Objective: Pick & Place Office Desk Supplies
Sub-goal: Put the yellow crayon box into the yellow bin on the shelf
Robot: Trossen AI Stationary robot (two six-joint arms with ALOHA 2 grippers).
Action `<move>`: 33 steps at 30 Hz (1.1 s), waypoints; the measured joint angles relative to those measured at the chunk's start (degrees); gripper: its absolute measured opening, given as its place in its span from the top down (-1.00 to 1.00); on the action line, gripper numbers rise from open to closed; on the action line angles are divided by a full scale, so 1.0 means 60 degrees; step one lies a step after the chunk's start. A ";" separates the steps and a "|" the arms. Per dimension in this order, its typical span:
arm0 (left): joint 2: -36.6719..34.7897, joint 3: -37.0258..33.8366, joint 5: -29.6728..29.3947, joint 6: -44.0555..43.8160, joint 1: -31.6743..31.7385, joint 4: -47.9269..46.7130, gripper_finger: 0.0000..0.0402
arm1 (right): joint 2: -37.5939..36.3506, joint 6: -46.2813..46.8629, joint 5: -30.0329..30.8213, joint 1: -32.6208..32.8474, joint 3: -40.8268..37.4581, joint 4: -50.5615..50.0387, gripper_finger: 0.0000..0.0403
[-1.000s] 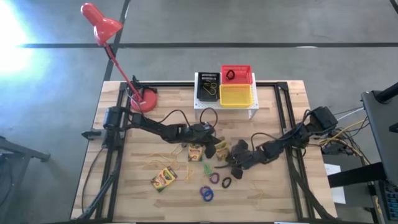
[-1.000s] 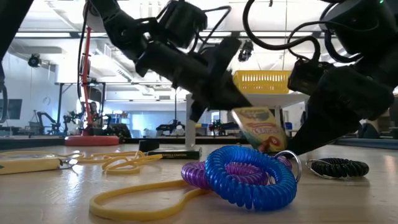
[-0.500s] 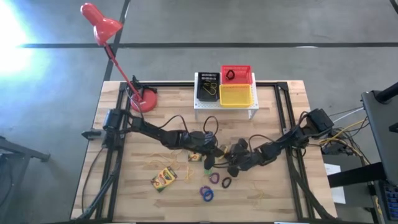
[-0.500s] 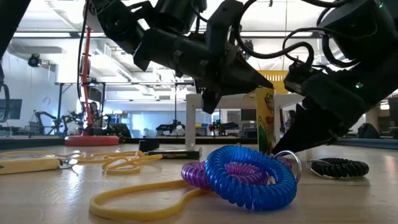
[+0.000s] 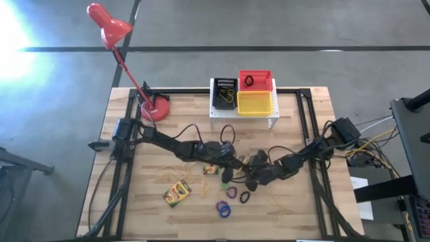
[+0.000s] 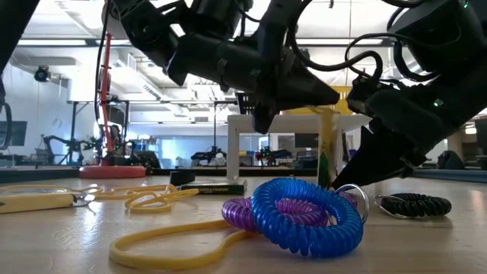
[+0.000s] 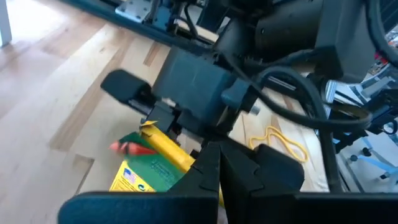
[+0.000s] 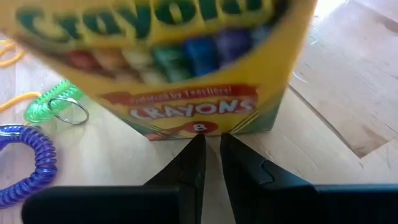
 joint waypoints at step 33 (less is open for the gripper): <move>-0.1501 -0.1601 -0.3322 0.2494 -0.0674 -0.2735 0.87 | -0.0680 -0.1125 -0.1362 -0.0033 0.0244 -0.0545 0.72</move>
